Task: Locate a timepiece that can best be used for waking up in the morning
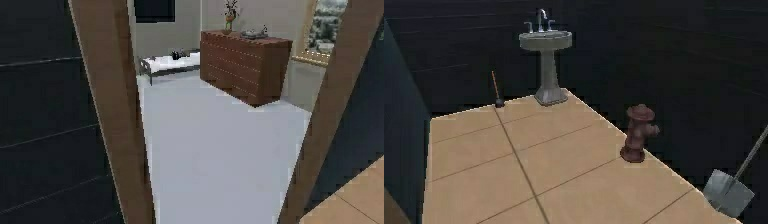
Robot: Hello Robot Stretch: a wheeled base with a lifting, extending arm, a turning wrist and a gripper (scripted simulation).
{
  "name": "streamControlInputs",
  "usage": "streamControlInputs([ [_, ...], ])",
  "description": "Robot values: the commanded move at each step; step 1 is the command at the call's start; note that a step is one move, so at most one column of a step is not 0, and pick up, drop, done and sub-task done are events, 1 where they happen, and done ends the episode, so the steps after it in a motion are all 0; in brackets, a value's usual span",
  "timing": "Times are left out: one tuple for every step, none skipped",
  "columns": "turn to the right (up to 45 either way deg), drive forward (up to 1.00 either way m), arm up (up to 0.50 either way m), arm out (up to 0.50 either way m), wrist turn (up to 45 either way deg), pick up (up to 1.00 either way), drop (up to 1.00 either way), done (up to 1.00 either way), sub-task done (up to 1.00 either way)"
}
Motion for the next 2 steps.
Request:
streamControlInputs([
  [45.0, 0.0, 0.0, 0.0, 0.0, 0.0, 0.0, 0.0, 0.0],
  [3.0, 0.0, 0.0, 0.0, 0.0, 0.0, 0.0, 0.0, 0.0],
])
